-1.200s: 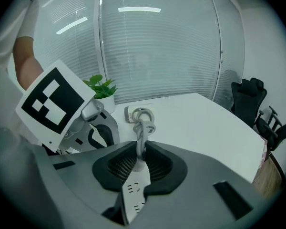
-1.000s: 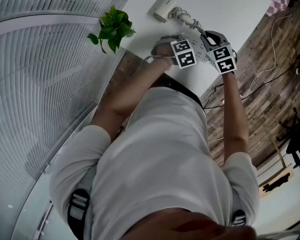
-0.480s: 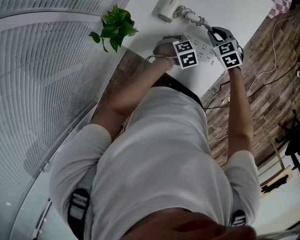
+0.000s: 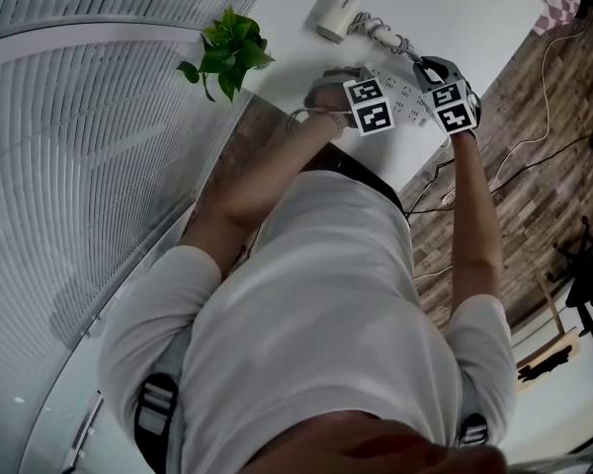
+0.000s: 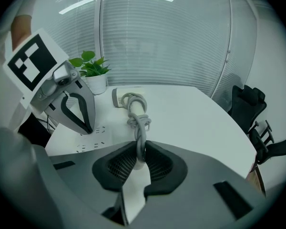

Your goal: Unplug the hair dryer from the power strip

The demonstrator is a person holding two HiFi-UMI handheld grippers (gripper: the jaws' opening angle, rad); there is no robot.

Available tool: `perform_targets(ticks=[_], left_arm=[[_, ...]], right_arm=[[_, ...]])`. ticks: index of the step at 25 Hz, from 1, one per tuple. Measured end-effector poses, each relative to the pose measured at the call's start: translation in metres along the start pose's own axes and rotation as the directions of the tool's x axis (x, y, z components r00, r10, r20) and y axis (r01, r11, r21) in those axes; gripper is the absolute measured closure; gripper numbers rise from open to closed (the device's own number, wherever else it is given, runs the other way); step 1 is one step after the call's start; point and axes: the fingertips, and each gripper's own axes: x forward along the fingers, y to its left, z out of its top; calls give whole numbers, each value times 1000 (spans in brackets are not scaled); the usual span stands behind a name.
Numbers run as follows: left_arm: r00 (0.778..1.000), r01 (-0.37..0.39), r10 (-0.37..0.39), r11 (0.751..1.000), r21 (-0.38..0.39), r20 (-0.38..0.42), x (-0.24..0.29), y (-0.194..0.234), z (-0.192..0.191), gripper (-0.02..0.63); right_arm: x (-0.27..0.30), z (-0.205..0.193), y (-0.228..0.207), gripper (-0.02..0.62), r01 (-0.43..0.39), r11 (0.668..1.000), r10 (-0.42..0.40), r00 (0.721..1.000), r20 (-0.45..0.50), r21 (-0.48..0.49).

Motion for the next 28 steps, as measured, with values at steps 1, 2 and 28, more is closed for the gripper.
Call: perform_targets(ticks=[1, 2, 28], left_arm=[[1000, -2, 2, 1000, -1, 2, 1, 0, -1, 577], [1000, -4, 4, 1000, -1, 3, 1, 1, -1, 577], [996, -53, 54, 998, -21, 67, -2, 1, -4, 577]], right_arm=[[2, -2, 0, 523, 1, 1000, -1, 1000, -4, -1], [4, -4, 0, 523, 2, 1000, -2, 1000, -6, -2], [-41, -6, -2, 466, 116, 977, -133, 987, 91, 178]])
